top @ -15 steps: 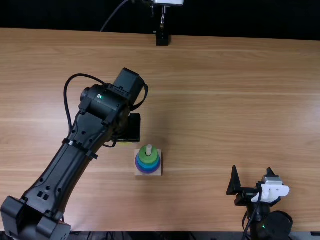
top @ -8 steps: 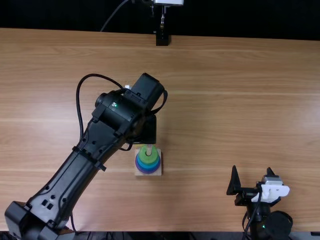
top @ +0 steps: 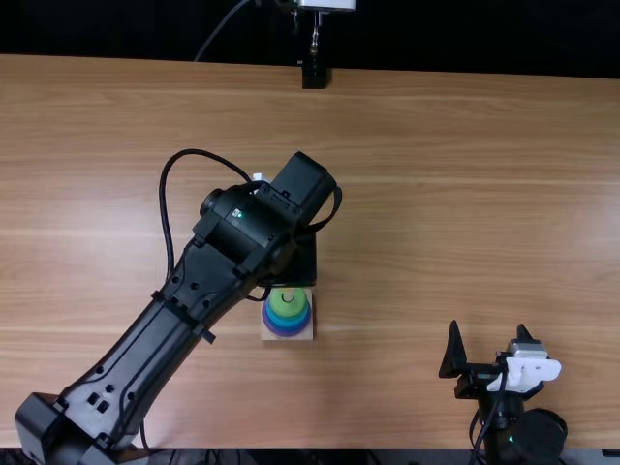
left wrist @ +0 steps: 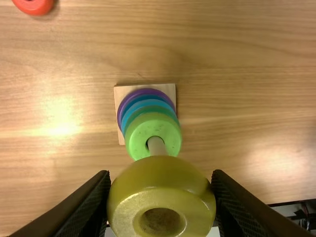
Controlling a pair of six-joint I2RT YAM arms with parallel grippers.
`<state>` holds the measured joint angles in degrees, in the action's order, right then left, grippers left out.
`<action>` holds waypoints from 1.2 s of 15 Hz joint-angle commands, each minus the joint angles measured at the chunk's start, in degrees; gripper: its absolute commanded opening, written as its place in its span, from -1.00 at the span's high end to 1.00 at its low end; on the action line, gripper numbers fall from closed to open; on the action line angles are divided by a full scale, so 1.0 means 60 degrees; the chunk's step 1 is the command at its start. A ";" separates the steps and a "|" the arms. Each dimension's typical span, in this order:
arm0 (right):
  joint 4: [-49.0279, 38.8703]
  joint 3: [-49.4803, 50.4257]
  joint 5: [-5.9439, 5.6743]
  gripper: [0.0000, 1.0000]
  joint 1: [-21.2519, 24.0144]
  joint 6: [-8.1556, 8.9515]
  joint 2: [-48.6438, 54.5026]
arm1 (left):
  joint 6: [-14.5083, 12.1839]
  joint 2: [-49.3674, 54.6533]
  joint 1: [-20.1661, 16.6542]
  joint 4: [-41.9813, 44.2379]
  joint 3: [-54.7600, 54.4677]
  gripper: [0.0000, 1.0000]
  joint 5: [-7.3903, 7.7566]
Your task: Build the Hanoi tower: stack the rings onto the peg from bottom to top in this color order: purple, dark blue, light blue, dark green, light green, yellow, orange.
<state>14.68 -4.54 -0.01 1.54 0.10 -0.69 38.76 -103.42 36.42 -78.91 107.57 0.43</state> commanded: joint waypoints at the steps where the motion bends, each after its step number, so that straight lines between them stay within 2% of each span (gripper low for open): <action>1: 0.0658 0.0609 -0.0086 -1.00 0.0095 0.0019 0.0115 | 0.0202 0.0317 0.0067 -0.0031 0.0338 1.00 -0.0071; 9: 0.0658 0.0609 -0.0086 -1.00 0.0095 0.0019 0.0115 | 0.0219 0.0302 0.0316 -0.0119 0.0309 1.00 -0.0053; 13: 0.0658 0.0609 -0.0086 -1.00 0.0095 0.0019 0.0115 | 0.0483 0.0273 0.0462 -0.0119 0.0221 1.00 -0.0053; 18: 0.0658 0.0609 -0.0086 -1.00 0.0095 0.0019 0.0115 | 0.0500 0.0302 0.0433 -0.0066 -0.0555 1.00 -0.0036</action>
<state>14.66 -4.54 -0.03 1.54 0.12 -0.71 40.77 -103.37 38.63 -79.29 105.27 0.45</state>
